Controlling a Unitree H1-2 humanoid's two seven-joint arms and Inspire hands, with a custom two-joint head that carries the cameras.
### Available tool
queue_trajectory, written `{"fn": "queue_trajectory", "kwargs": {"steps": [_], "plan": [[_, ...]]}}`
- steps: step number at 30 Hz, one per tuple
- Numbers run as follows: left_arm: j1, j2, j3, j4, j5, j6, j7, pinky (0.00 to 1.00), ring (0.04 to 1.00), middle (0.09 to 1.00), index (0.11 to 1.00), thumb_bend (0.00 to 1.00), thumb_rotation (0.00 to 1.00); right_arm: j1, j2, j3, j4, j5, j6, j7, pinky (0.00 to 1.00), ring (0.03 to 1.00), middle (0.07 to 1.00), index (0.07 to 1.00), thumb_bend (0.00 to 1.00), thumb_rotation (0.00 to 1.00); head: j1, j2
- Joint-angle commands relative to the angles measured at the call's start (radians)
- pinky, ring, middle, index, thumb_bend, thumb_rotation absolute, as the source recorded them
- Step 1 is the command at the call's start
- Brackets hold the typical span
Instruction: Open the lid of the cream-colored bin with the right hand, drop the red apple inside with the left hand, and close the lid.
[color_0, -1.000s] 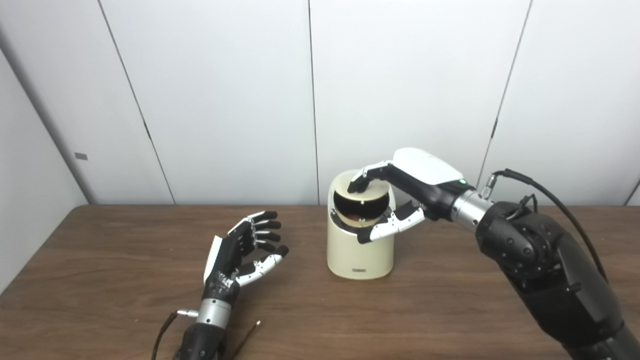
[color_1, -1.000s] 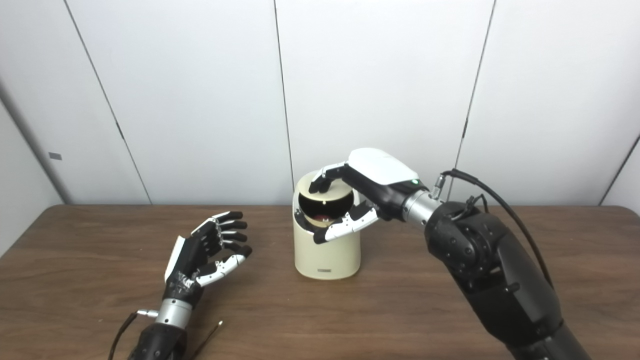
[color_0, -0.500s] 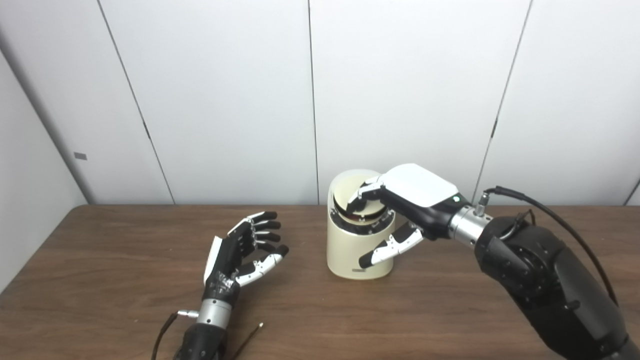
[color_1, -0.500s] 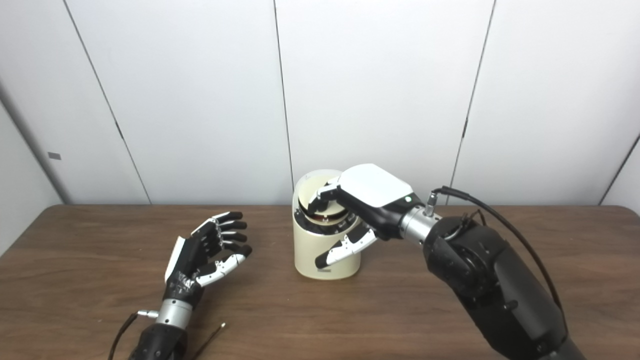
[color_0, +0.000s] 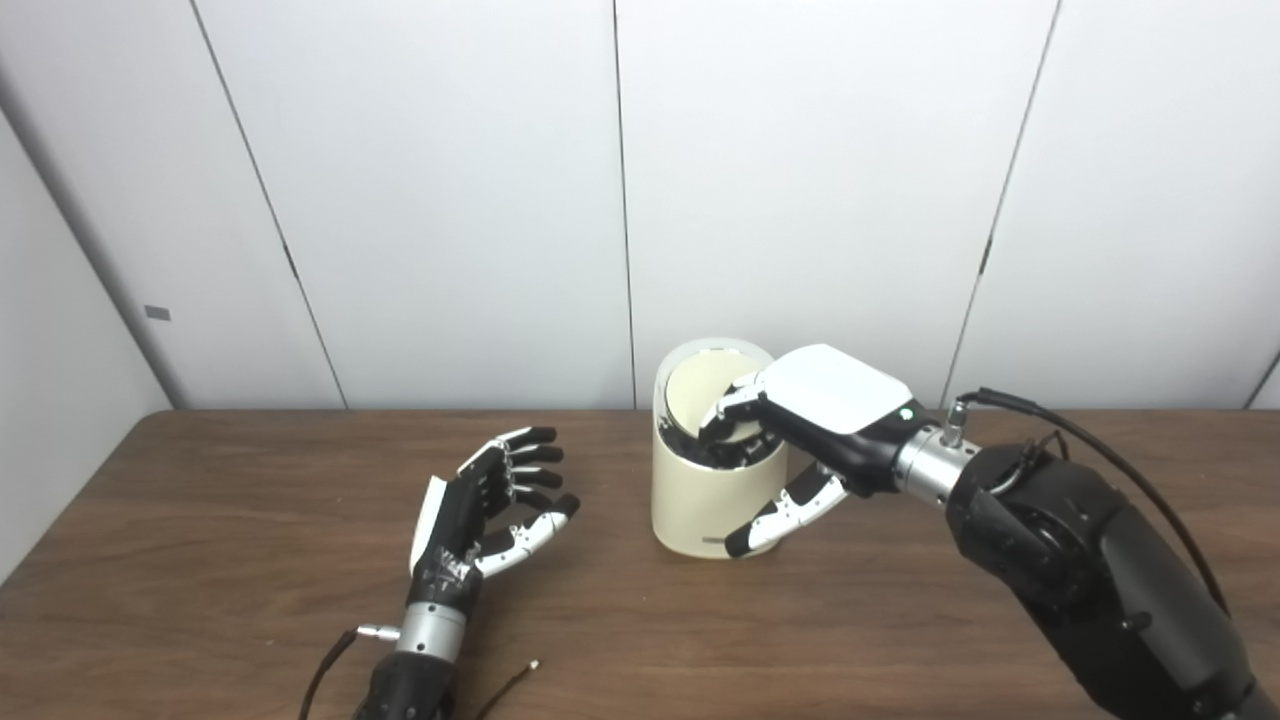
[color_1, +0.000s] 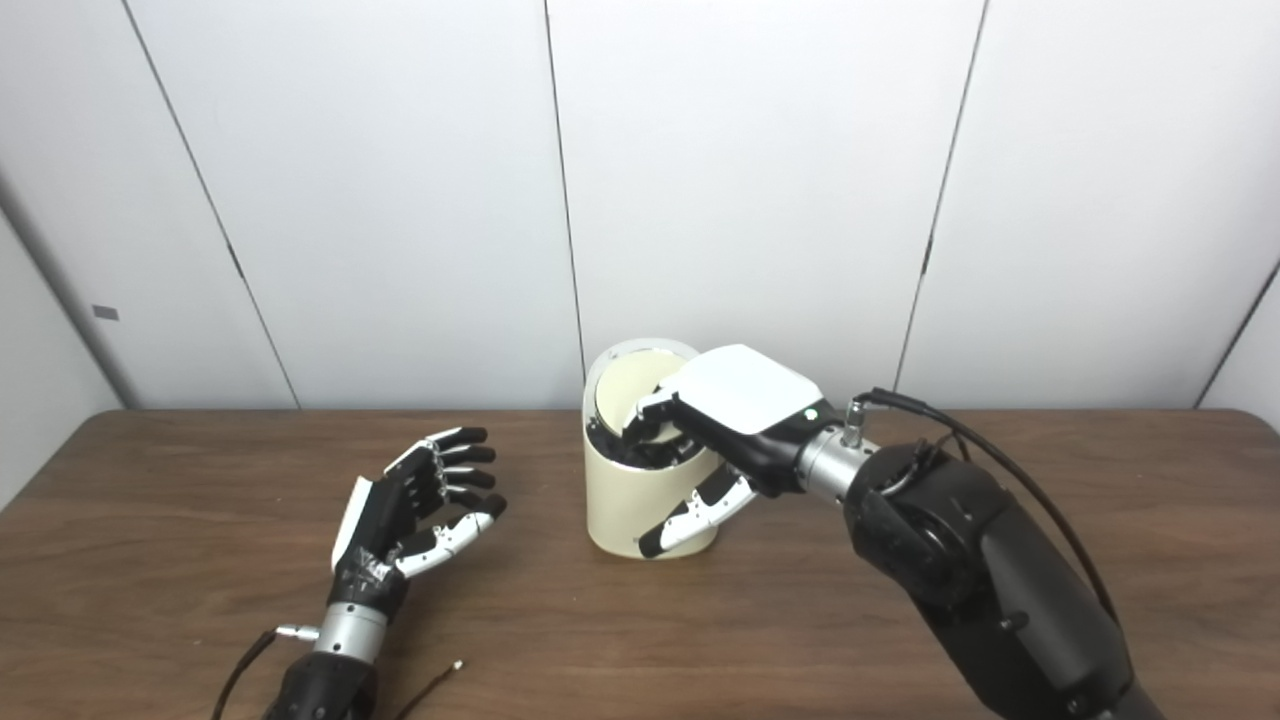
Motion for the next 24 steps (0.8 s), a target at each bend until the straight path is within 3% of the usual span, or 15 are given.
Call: {"fn": "queue_trajectory", "kwargs": {"steps": [1,18,24], "plan": [[0.075,-0.025,-0.012,0.038,0.0,-0.001,0.005,0.52,0.621,0.703,0.752,0.56,0.05,-0.025,-0.017,-0.017,0.015,-0.019,0.007,-0.007,0.84,0.851,0.728,0.713,0.69,0.6,0.0,0.001],[0.087,-0.029,-0.02,0.014,0.002,-0.001,0.004,0.51,0.613,0.696,0.746,0.57,0.06,0.013,-0.017,0.018,0.062,-0.016,0.025,0.031,0.84,0.854,0.754,0.746,0.69,0.66,0.006,0.014],[0.088,-0.027,-0.022,0.007,0.011,0.007,0.009,0.51,0.614,0.697,0.748,0.57,0.08,0.014,-0.018,-0.004,0.043,0.028,0.02,0.018,0.83,0.86,0.754,0.744,0.68,0.66,0.005,0.014]]}}
